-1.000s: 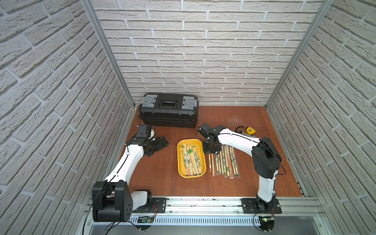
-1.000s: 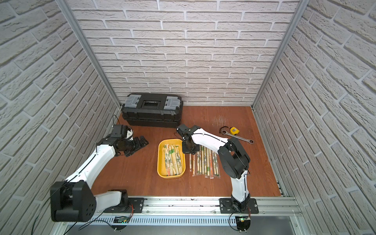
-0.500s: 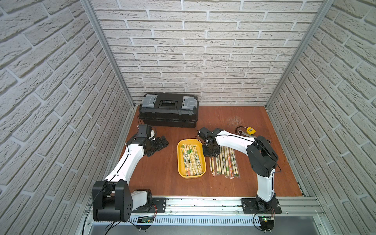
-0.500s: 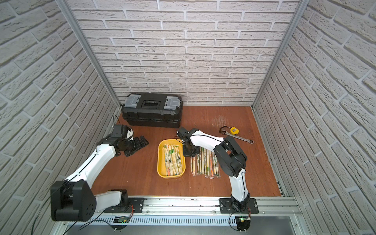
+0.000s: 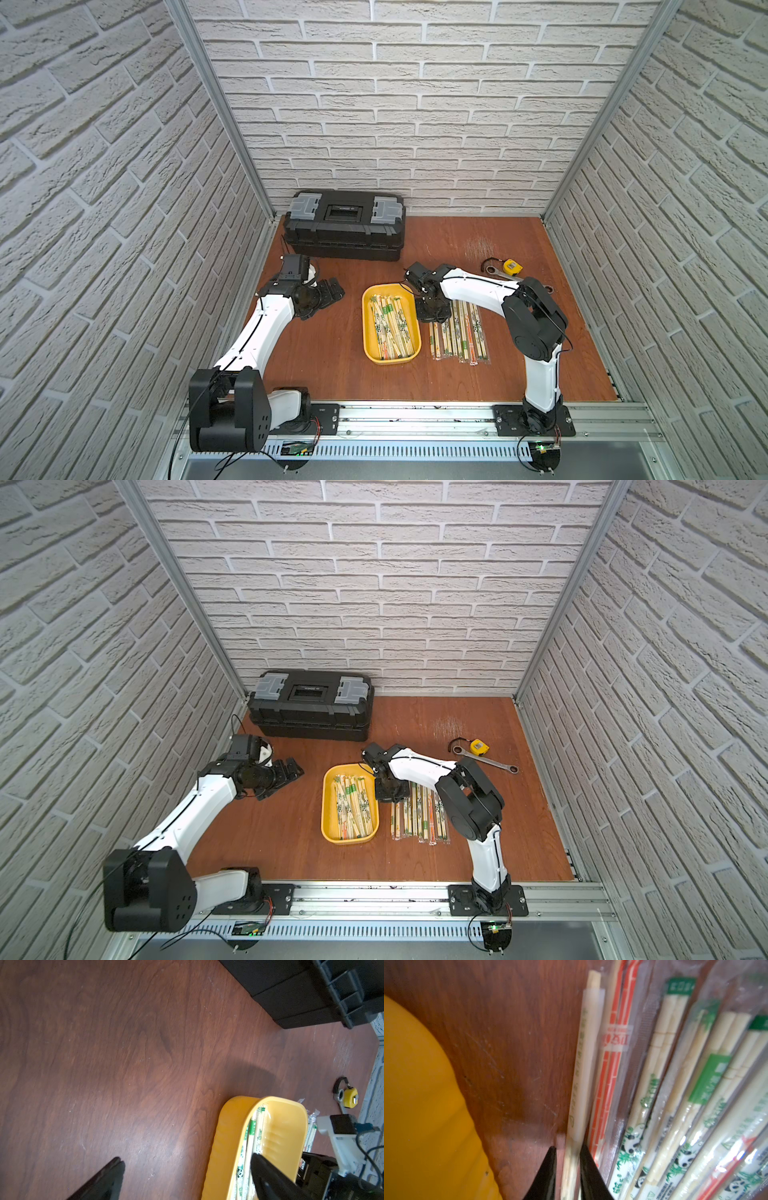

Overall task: Take the paired disposable chopsticks out of the storage box
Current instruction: Place the paired disposable chopsticks at the center of the board, then adjust the storage box at the center of the board.

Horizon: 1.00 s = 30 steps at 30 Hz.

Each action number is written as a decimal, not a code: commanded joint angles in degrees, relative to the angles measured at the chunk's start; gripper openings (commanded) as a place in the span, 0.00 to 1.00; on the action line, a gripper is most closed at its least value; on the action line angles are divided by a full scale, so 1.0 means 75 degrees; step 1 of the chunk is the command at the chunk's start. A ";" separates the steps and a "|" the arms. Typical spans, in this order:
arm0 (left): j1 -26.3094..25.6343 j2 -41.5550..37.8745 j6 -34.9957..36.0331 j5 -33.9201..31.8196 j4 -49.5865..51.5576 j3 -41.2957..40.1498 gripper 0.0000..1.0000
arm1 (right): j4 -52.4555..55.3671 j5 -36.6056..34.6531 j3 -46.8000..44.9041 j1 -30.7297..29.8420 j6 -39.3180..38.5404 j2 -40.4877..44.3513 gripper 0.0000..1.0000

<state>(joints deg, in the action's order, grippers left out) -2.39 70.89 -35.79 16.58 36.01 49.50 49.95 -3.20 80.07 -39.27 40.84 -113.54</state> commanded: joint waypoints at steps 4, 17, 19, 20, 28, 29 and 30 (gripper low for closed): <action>-0.0041 -0.0032 -0.0009 -0.0054 -0.0137 -0.0036 0.98 | 0.0180 -0.0138 0.0164 -0.0264 0.0155 0.0495 0.23; -0.0027 -0.0111 0.0023 -0.0043 -0.0152 -0.0107 0.98 | 0.0468 0.0040 0.1522 -0.1120 0.0361 0.0082 0.23; -0.0033 -0.0118 -0.0010 -0.0060 -0.0150 -0.0107 0.98 | 0.0588 -0.0059 0.1741 -0.1191 0.0391 0.0080 0.23; -0.0027 -0.0113 0.0010 -0.0066 -0.0140 -0.0115 0.98 | 0.0671 -0.0155 0.1829 -0.1215 0.0402 0.0080 0.23; 0.0087 -0.0113 -0.0052 -0.0386 0.0067 -0.0046 0.98 | 0.0886 -0.0602 0.2340 -0.1551 0.0241 0.0392 0.24; 0.0120 -0.0108 -0.0054 -0.0443 0.0092 -0.0040 0.98 | 0.0886 -0.0520 0.2468 -0.1611 0.0144 0.0309 0.24; 0.0179 -0.0088 -0.0051 -0.0497 0.0112 -0.0035 0.98 | 0.0880 -0.0422 0.2612 -0.1670 0.0049 0.0209 0.24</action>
<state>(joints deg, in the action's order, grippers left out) -1.91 70.87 -35.99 14.76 36.12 49.43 55.92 -6.00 96.49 -50.22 42.68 -112.66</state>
